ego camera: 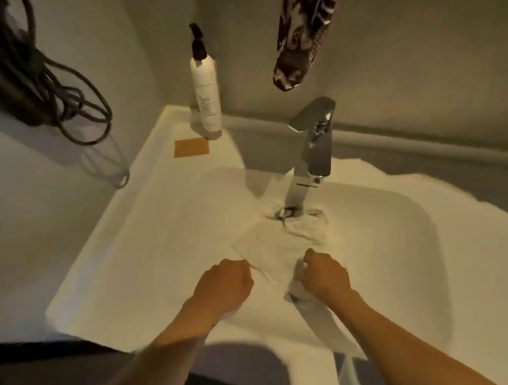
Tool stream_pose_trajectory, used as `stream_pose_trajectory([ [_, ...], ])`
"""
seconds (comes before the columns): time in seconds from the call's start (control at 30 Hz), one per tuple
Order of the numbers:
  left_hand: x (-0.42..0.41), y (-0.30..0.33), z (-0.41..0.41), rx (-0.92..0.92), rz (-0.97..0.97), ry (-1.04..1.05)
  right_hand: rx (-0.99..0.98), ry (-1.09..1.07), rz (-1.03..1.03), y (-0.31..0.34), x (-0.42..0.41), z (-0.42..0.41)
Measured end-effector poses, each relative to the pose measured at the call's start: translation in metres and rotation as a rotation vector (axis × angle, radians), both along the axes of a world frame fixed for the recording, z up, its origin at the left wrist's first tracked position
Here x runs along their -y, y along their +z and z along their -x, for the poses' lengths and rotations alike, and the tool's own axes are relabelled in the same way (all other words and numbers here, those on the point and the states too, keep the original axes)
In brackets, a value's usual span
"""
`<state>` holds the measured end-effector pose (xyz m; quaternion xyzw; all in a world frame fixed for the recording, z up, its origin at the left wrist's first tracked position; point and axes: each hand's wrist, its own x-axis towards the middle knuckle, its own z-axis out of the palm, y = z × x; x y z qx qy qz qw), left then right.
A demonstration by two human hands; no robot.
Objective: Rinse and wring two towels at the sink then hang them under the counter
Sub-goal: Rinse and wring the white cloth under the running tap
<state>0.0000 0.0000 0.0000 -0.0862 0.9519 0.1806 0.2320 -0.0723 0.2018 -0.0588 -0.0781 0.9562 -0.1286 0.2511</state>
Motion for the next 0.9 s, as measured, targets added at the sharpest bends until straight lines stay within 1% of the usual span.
stream_pose_trajectory([
  [0.07, -0.001, -0.021, 0.003, 0.059, 0.013, 0.039, -0.079, 0.07, -0.002, -0.026, 0.017, 0.006],
  [0.13, -0.005, -0.031, 0.0, 0.124, 0.036, 0.06, -0.137, 0.146, -0.048, -0.04, 0.034, 0.001],
  [0.27, -0.009, -0.044, 0.002, 0.092, 0.011, 0.119, -0.17, 0.167, -0.072, -0.06, 0.043, 0.001],
  [0.33, -0.009, -0.043, 0.004, 0.086, -0.046, 0.178, -0.134, 0.195, -0.021, -0.057, 0.033, 0.007],
  [0.37, -0.008, -0.04, 0.006, 0.084, -0.073, 0.224, -0.139, 0.183, 0.048, -0.051, 0.028, 0.008],
  [0.4, -0.009, -0.037, 0.008, 0.083, -0.13, 0.282, -0.167, 0.154, 0.135, -0.042, 0.021, 0.007],
  [0.47, -0.008, -0.034, 0.014, 0.102, -0.343, 0.466, -0.218, 0.069, 0.302, -0.016, 0.006, 0.001],
  [0.6, -0.011, -0.026, 0.025, 0.276, -0.847, 0.911, -0.298, -0.077, 0.569, 0.05, -0.016, -0.009],
  [0.63, -0.015, -0.02, 0.028, 0.306, -0.903, 0.955, -0.303, -0.116, 0.615, 0.066, -0.019, -0.009],
  [0.67, -0.019, -0.024, 0.028, 0.315, -0.929, 0.941, -0.313, -0.135, 0.64, 0.078, -0.021, -0.009],
  [0.7, -0.022, -0.015, 0.027, 0.318, -0.88, 0.898, -0.333, -0.138, 0.642, 0.09, -0.021, -0.01],
  [0.73, -0.028, -0.013, 0.025, 0.36, -0.866, 0.917, -0.356, -0.138, 0.638, 0.098, -0.023, -0.011],
  [0.77, -0.03, -0.008, 0.024, 0.33, -0.844, 0.857, -0.385, -0.142, 0.636, 0.107, -0.023, -0.012],
  [0.8, -0.032, -0.005, 0.022, 0.343, -0.993, 0.987, -0.399, -0.141, 0.643, 0.113, -0.024, -0.014],
  [0.9, -0.035, 0.007, 0.025, 0.378, -1.251, 1.084, -0.422, -0.084, 0.61, 0.13, -0.026, -0.024],
])
